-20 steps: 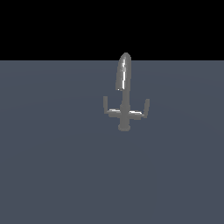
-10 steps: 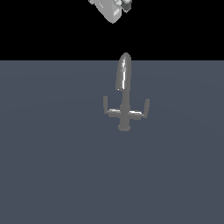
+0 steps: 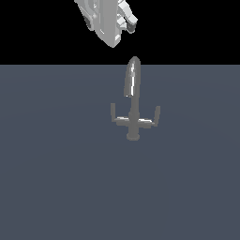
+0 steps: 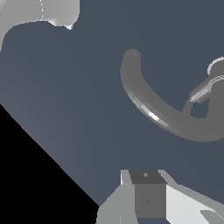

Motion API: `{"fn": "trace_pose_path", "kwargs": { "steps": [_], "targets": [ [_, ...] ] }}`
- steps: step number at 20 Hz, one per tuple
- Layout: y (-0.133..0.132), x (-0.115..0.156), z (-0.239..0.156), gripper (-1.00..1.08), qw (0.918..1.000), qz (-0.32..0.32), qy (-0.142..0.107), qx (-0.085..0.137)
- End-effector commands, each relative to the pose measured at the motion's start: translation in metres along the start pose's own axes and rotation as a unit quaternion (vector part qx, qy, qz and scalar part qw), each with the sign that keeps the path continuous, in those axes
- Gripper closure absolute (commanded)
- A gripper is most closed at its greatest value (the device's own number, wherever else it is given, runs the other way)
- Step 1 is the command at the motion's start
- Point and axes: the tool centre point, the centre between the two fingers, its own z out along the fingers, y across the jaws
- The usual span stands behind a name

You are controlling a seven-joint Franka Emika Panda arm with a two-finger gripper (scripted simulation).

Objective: Turn on the faucet by rotating a designated handle.

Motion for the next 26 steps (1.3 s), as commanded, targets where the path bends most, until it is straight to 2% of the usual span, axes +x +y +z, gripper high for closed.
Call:
{"fn": "trace_pose_path", "kwargs": {
  "steps": [1, 7, 13, 19, 26],
  "targets": [
    [0.012, 0.001, 0.001, 1.08, 0.9991, -0.039, -0.014, 0.008],
    [0.040, 0.006, 0.004, 1.08, 0.9900, -0.131, -0.044, 0.028],
    [0.068, 0.013, 0.008, 1.08, 0.9716, -0.221, -0.069, 0.050],
    [0.096, 0.022, 0.013, 1.08, 0.9444, -0.307, -0.091, 0.075],
    [0.128, 0.035, 0.020, 1.08, 0.9026, -0.403, -0.109, 0.105]
  ]
}}
